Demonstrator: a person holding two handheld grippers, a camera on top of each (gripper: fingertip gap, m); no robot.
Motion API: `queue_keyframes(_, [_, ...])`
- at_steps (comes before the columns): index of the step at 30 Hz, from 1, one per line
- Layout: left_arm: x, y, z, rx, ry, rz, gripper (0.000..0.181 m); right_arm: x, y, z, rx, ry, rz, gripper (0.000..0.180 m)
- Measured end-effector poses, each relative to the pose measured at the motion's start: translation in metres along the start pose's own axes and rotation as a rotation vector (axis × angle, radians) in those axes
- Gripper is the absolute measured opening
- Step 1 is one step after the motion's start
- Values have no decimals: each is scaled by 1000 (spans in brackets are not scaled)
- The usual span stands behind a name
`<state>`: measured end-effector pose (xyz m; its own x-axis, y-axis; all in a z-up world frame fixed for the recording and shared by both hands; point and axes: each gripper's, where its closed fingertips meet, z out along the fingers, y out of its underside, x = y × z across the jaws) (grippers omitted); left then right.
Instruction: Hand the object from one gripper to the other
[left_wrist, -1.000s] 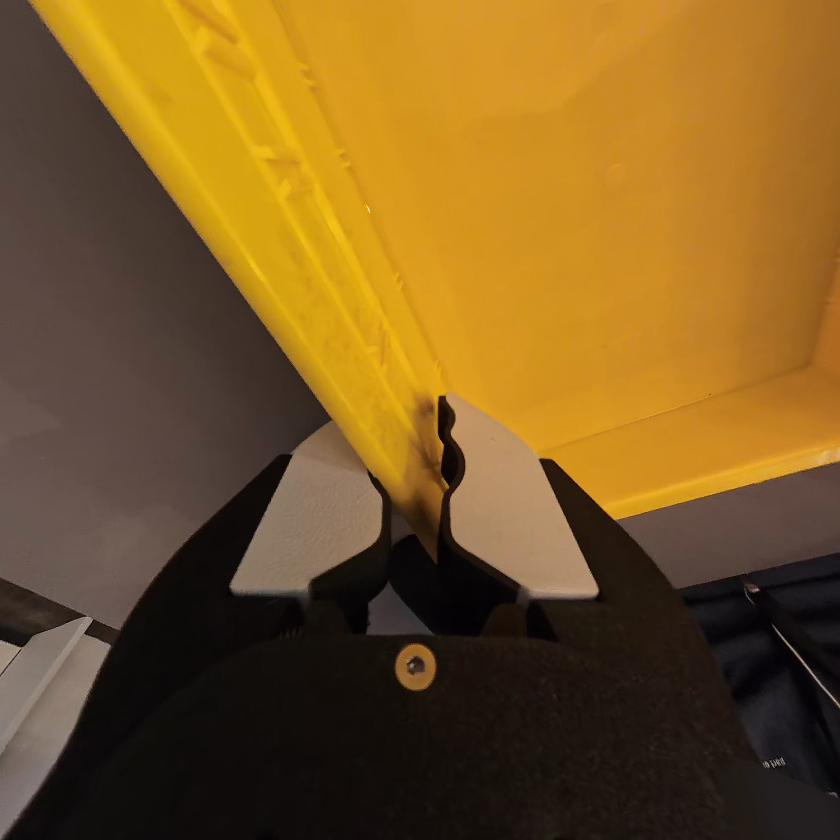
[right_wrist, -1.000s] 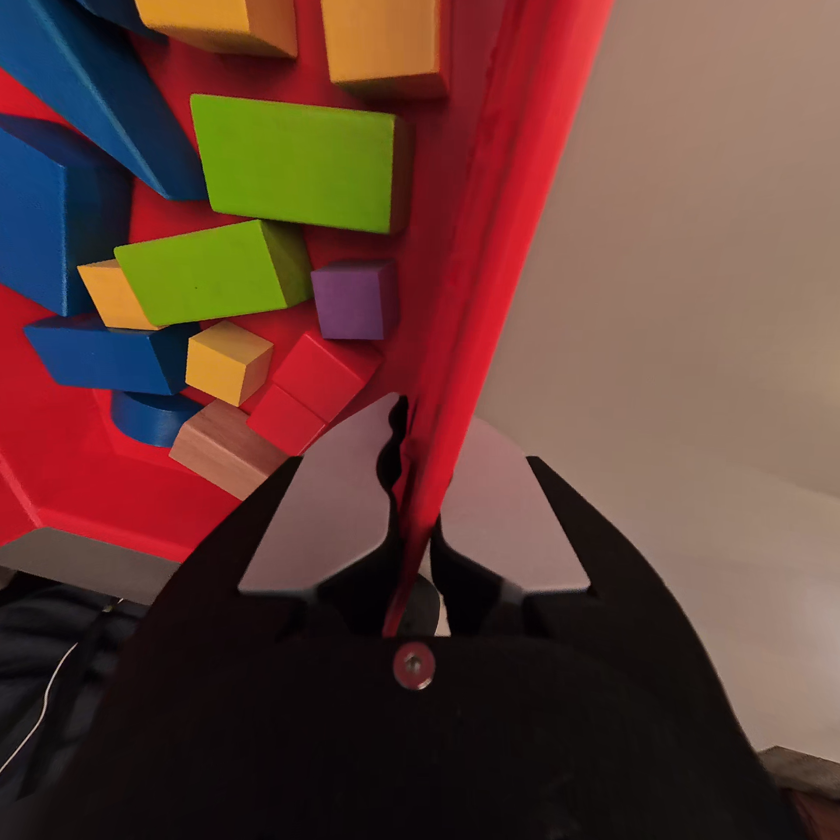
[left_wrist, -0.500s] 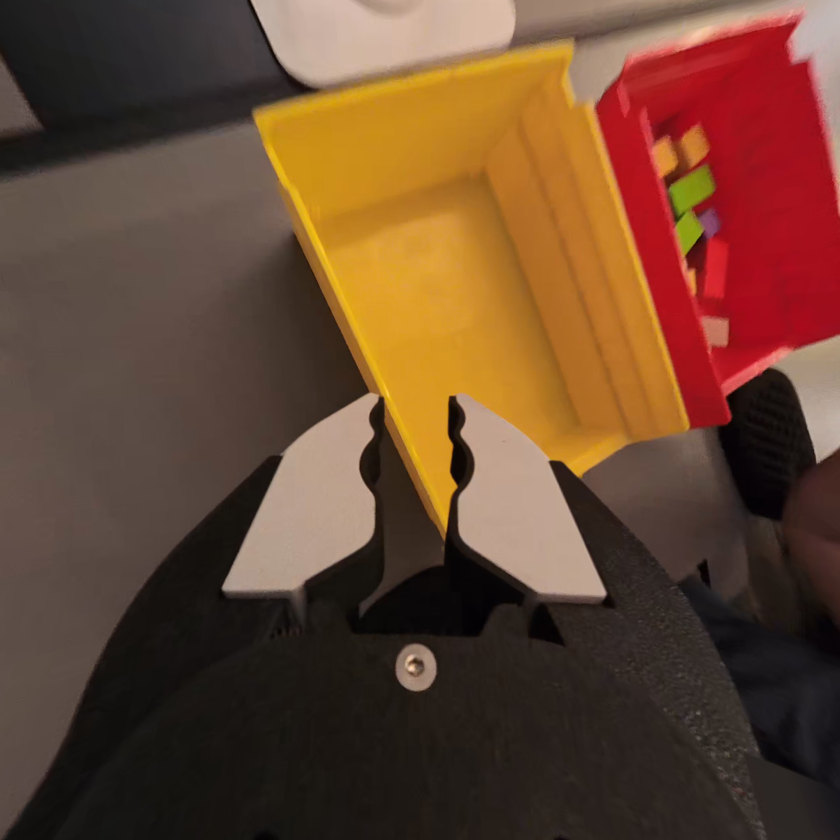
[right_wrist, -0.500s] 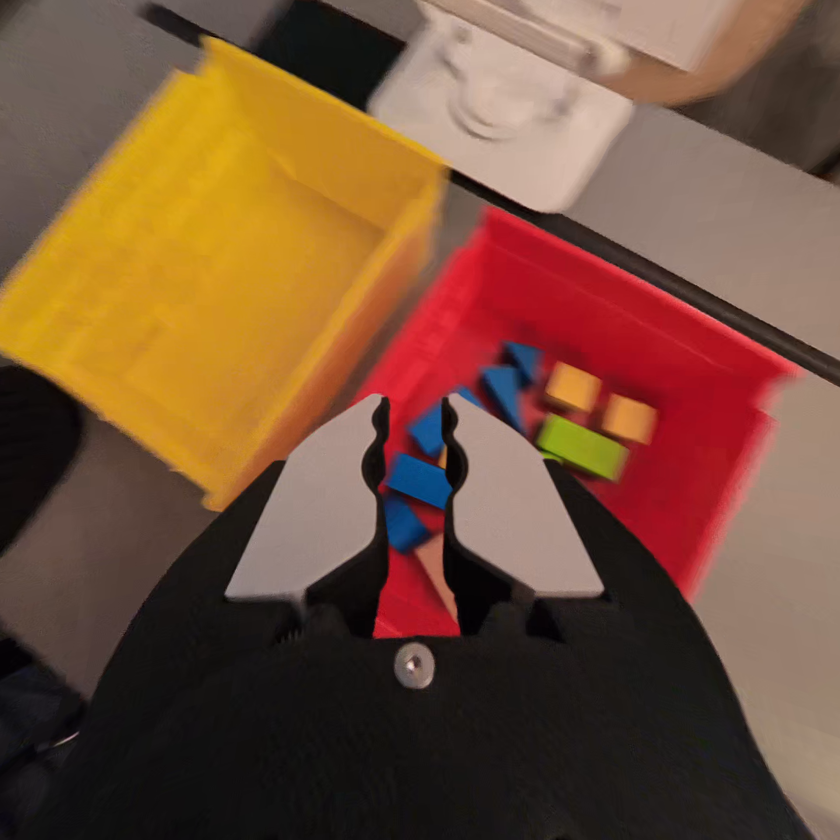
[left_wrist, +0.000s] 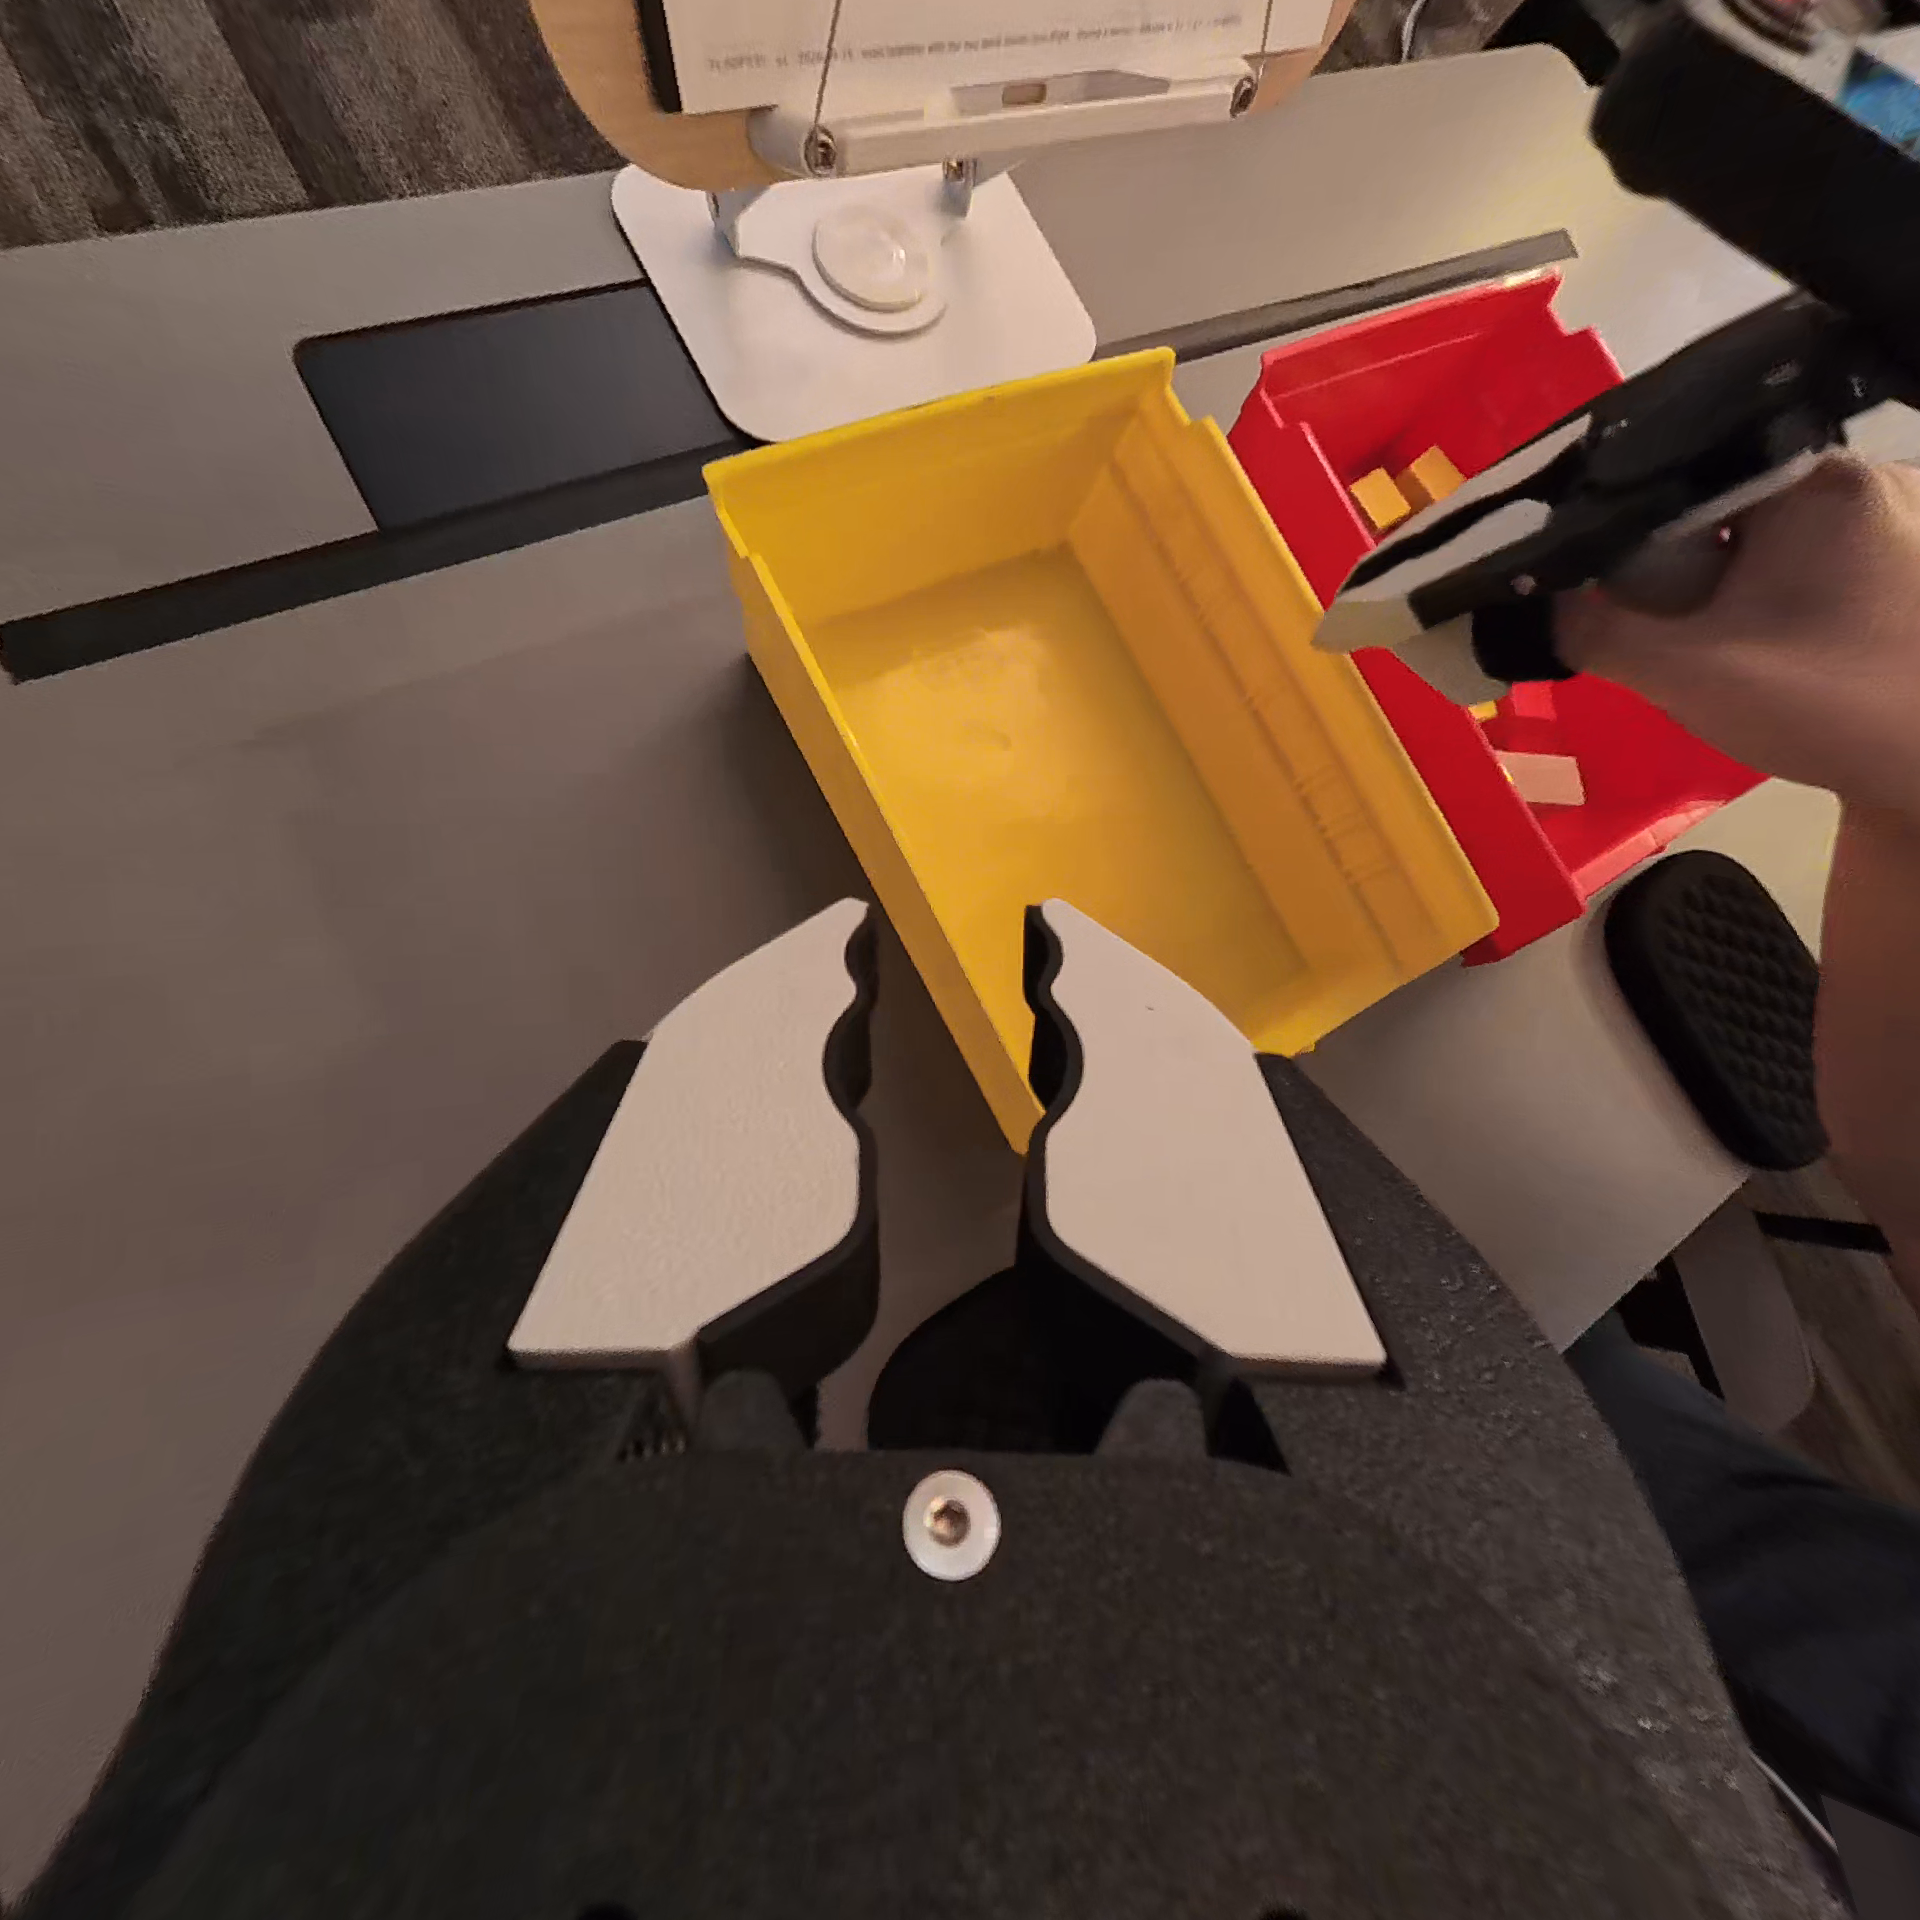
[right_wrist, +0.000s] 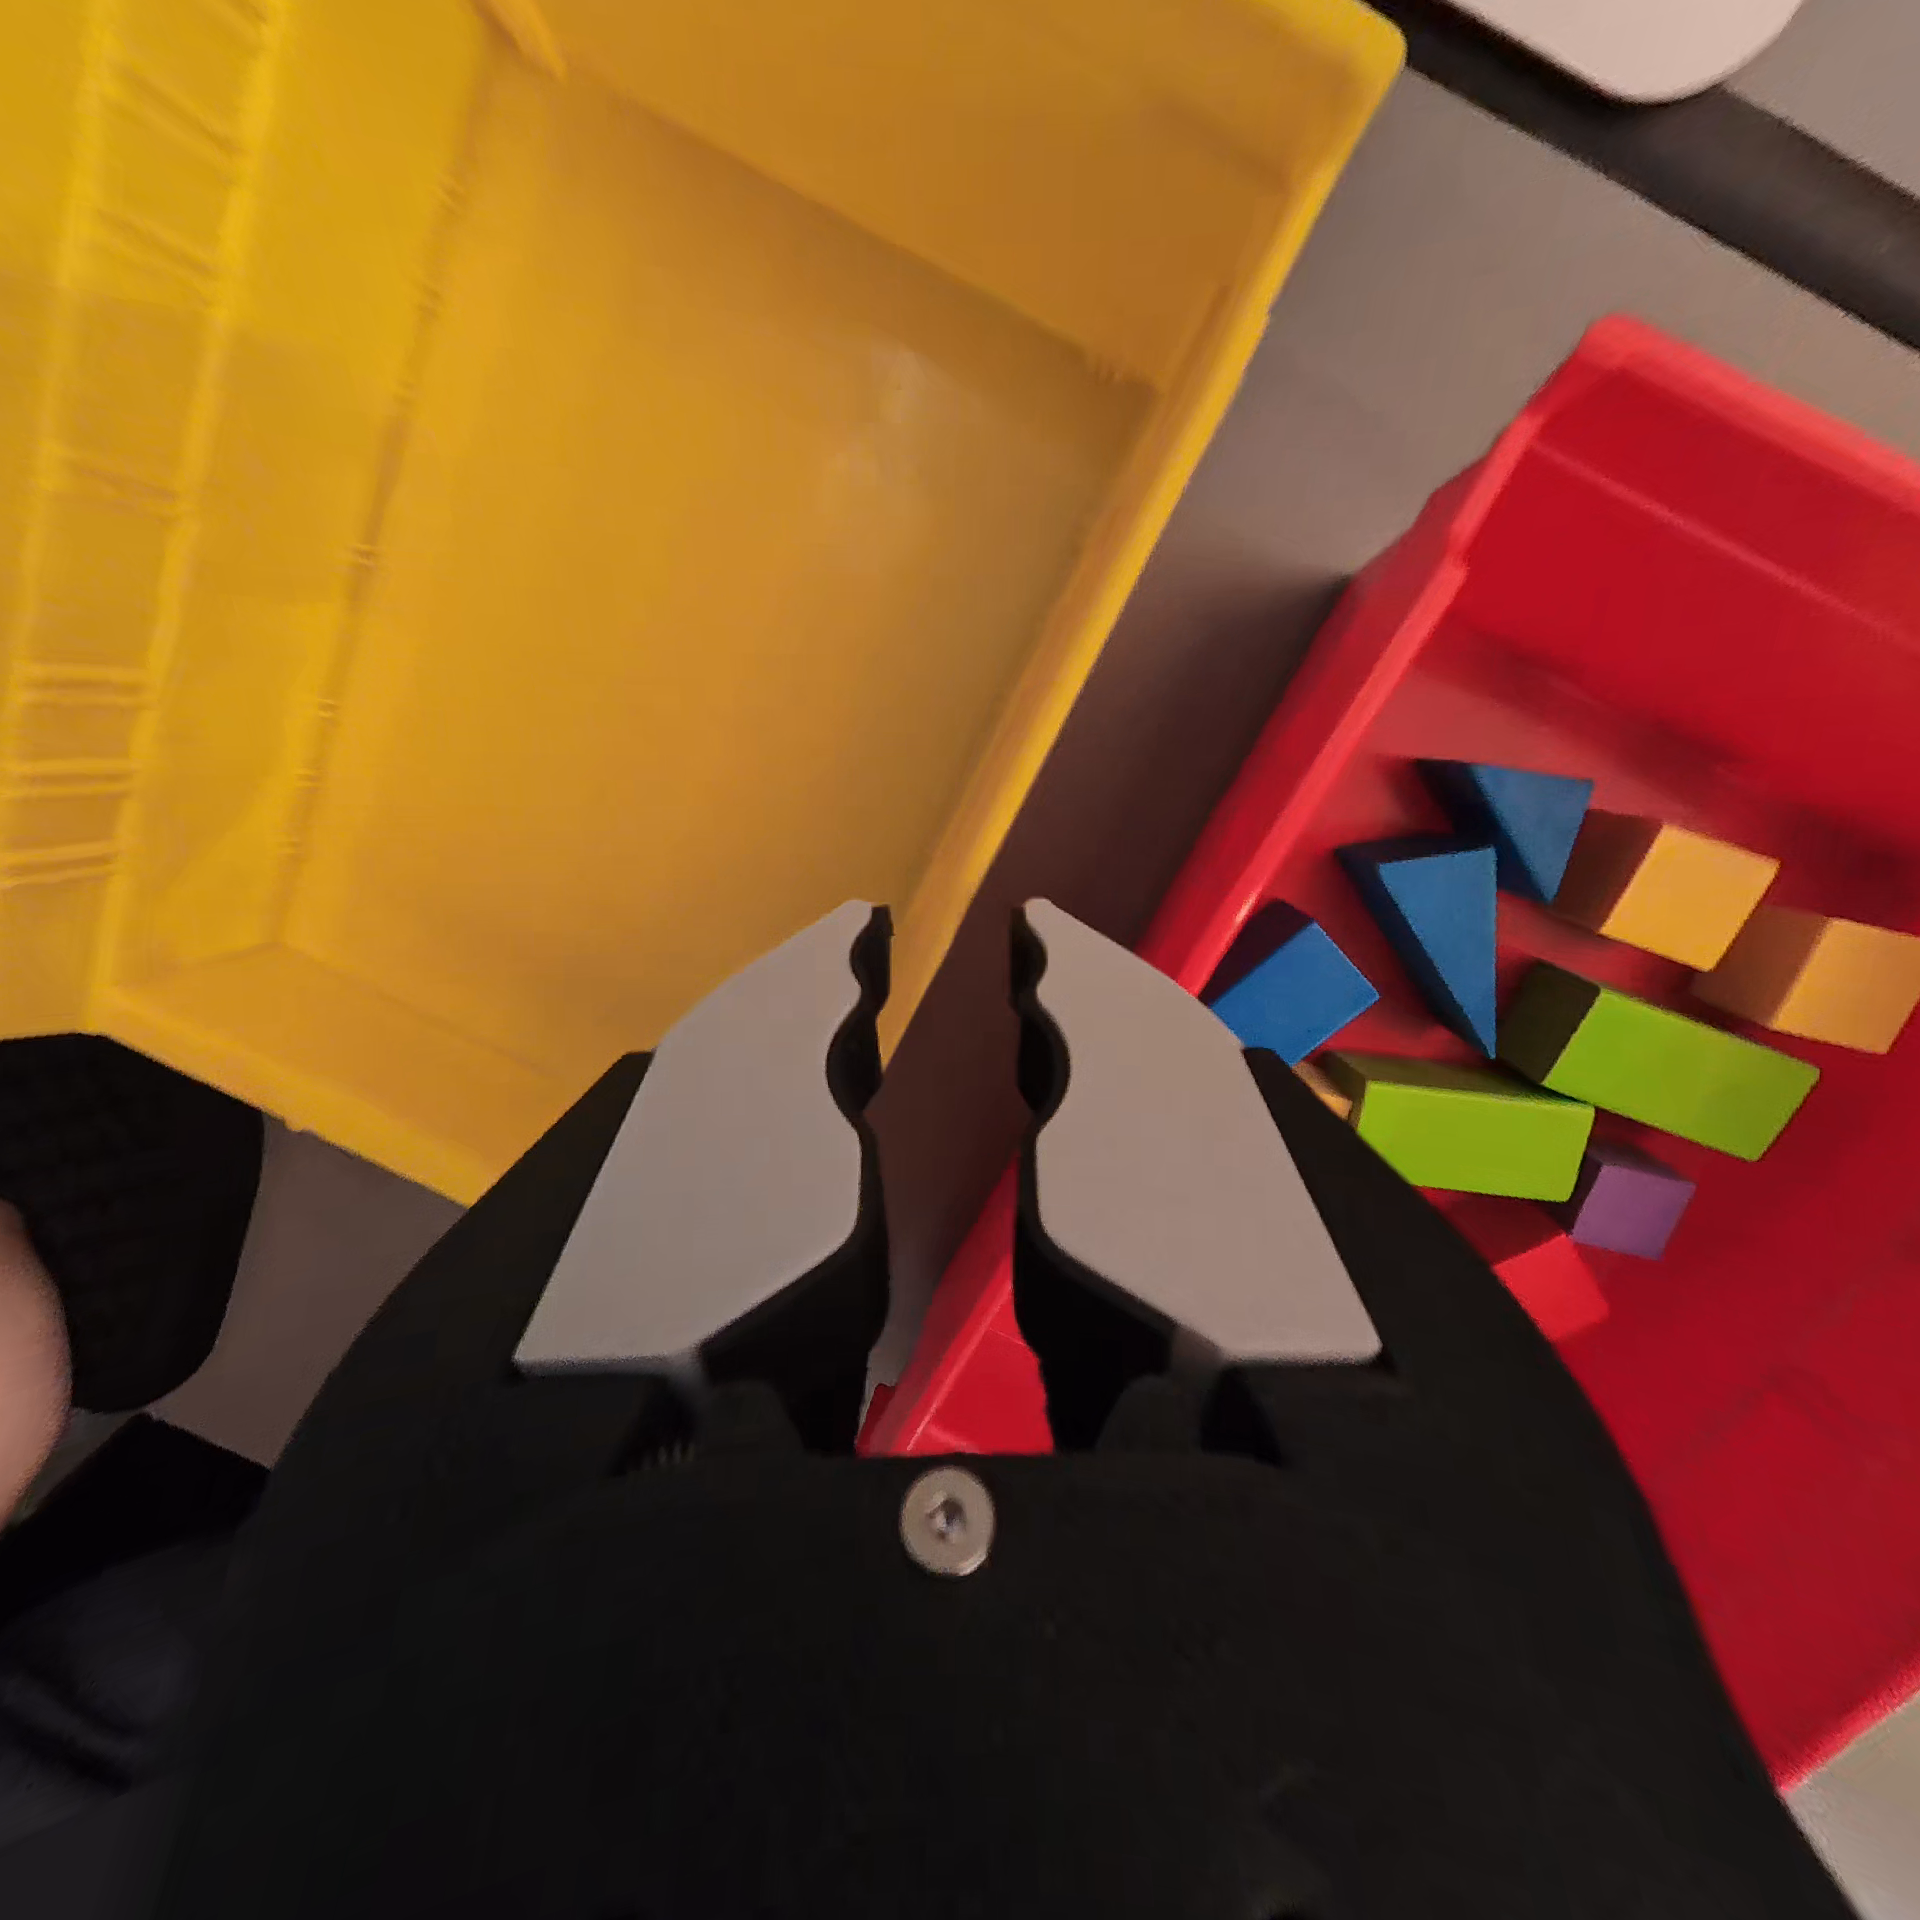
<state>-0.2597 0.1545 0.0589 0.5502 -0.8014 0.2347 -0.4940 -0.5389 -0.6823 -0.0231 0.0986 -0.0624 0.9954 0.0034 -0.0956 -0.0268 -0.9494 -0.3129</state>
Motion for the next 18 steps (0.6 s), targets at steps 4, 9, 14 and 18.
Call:
queue_keyframes(4, [5,2,1,-18,4,38,26,2,3,20,-60,1,58,23])
queue_keyframes(9, [11,2,-1,-12,18,50,26,-3,5,41,-134,9,125,19])
queue_keyframes(14, [9,2,-2,-9,21,35,26,-2,13,61,-201,52,150,16])
queue_keyframes(18, [6,4,0,-24,21,26,26,-1,8,62,-193,80,137,10])
